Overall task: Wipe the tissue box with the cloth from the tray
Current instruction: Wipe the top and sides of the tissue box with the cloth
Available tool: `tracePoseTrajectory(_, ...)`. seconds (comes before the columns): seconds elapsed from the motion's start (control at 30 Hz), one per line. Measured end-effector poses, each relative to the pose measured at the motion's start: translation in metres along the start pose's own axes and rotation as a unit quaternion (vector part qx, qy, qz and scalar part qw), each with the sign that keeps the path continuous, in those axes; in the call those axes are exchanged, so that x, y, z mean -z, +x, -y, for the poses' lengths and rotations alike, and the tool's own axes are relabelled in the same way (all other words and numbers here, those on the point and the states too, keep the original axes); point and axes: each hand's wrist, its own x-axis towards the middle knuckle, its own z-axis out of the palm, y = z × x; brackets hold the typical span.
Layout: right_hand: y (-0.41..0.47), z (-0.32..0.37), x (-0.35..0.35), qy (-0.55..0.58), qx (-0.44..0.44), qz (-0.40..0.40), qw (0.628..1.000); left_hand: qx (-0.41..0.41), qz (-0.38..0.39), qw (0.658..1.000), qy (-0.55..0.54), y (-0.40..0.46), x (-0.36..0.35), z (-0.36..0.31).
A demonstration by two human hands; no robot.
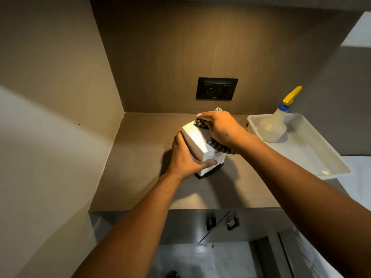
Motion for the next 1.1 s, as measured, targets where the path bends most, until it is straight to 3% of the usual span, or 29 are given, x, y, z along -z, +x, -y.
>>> tracePoseTrajectory(0.07, -0.012, -0.001, 0.0, 0.01, 0.022, -0.018, 1.0, 0.005, 0.005, 1.0, -0.004, -0.002, 0.0, -0.001)
tracePoseTrajectory(0.17, -0.029, 0.011, -0.002, 0.007, 0.156, 0.017, 0.988, -0.011, -0.006, 1.0, -0.009, -0.001, 0.002, -0.007)
tracePoseTrajectory(0.23, -0.022, 0.021, -0.004, 0.003, 0.182, 0.022, 0.983, -0.031, 0.001, 0.999, -0.006, 0.003, 0.002, -0.008)
tracePoseTrajectory(0.57, 0.01, -0.001, -0.004, 0.036, 0.004, -0.007, 0.999, 0.009, 0.005, 1.0, 0.007, -0.003, 0.003, -0.006)
tracePoseTrajectory(0.7, -0.005, -0.013, -0.004, 0.049, -0.017, -0.028, 0.998, 0.011, 0.007, 1.0, 0.018, -0.005, 0.004, -0.009)
tracePoseTrajectory(0.8, -0.012, -0.016, 0.0, 0.148, -0.049, -0.05, 0.987, 0.017, 0.012, 0.999, 0.025, -0.003, 0.007, -0.011)
tracePoseTrajectory(0.87, -0.02, -0.024, 0.004, 0.272, -0.104, -0.081, 0.953, 0.019, 0.02, 0.999, 0.035, -0.003, 0.011, -0.013)
tracePoseTrajectory(0.93, -0.039, -0.039, 0.007, 0.414, -0.178, -0.125, 0.884, 0.02, 0.045, 0.998, 0.046, 0.0, 0.016, -0.016)
tracePoseTrajectory(1.07, -0.08, -0.069, -0.021, 0.679, -0.279, -0.152, 0.662, 0.031, 0.109, 0.99, 0.082, 0.005, 0.043, -0.02)
tracePoseTrajectory(1.1, -0.104, -0.093, -0.031, 0.739, -0.308, -0.16, 0.577, 0.03, 0.123, 0.985, 0.119, 0.007, 0.029, -0.039)
